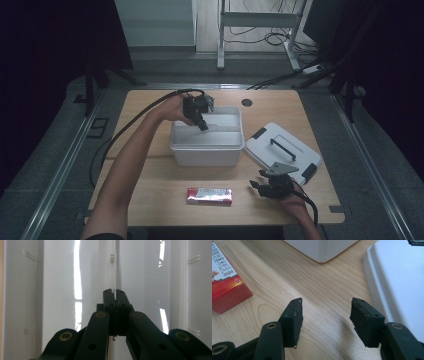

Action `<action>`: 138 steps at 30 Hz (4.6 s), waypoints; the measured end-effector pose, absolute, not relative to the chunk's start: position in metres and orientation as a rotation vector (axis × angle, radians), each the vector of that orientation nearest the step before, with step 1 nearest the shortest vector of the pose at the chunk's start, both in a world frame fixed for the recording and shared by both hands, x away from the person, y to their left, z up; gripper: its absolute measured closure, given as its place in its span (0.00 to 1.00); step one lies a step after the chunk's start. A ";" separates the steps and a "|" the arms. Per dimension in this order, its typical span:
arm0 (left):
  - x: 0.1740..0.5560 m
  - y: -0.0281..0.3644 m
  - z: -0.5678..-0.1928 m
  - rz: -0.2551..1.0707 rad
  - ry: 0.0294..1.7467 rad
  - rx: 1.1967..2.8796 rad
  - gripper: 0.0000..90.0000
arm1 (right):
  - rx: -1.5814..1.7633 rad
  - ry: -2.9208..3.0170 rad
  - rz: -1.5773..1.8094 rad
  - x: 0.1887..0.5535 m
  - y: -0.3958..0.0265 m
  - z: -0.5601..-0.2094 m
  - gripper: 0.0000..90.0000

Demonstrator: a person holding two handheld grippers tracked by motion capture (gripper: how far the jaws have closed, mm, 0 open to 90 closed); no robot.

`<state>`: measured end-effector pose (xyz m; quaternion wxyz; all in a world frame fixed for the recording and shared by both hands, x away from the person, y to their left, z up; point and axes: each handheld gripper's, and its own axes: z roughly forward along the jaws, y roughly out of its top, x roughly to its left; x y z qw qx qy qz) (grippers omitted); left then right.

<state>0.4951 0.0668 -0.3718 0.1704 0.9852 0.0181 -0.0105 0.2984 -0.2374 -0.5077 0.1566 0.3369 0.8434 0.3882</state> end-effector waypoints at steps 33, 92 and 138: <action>0.471 0.106 -0.306 0.120 0.091 2.620 1.00 | 0.958 2.404 1.100 0.298 -0.238 -0.507 0.47; 0.405 0.338 -0.408 0.119 0.715 2.513 1.00 | 0.957 2.409 1.078 0.298 -0.235 -0.508 0.47; 0.398 0.315 -0.445 0.145 0.693 2.525 0.57 | 0.645 2.610 1.102 0.296 -0.201 -0.469 0.48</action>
